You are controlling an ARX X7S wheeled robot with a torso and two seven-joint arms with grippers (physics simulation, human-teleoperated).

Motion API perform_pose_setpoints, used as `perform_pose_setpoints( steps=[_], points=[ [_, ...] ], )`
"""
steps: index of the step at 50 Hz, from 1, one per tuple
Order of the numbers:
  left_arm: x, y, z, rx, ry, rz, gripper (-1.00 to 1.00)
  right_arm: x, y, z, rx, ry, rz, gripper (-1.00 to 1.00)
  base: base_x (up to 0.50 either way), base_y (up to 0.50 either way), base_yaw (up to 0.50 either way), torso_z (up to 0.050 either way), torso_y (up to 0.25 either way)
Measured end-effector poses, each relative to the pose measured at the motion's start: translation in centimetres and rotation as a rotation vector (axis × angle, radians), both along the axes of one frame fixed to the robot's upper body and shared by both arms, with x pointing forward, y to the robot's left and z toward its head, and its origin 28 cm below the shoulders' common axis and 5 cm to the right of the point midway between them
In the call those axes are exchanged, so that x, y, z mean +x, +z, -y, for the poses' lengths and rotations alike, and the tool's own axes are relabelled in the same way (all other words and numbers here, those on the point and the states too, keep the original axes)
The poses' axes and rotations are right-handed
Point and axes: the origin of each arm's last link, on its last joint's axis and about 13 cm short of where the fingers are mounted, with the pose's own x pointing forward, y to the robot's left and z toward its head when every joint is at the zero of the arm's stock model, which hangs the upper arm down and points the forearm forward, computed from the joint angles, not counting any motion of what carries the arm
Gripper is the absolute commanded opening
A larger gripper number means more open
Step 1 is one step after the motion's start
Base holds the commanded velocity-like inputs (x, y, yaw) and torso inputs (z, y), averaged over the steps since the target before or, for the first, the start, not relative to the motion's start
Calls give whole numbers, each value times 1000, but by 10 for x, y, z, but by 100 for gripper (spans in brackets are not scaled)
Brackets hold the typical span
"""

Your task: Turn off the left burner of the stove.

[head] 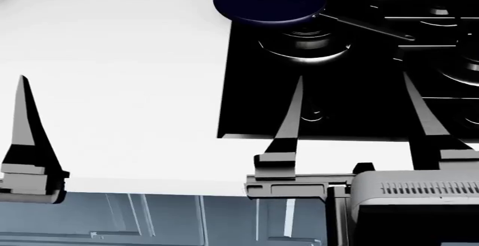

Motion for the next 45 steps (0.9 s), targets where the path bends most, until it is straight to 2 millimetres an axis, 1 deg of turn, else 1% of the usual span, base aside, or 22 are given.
perform_pose_setpoints(
  steps=[22,40,45],
  points=[
    [-5,4,-1,4,13,35,100,0,0,0,-1,-7,-3,100,4,0,0,0,0],
    [-5,7,0,-1,13,43,100,0,2,0,3,-9,2,100,274,0,0,0,0],
    [-4,7,0,-2,12,43,100,1,2,0,6,-8,3,100,38,0,0,0,0]
  ],
)
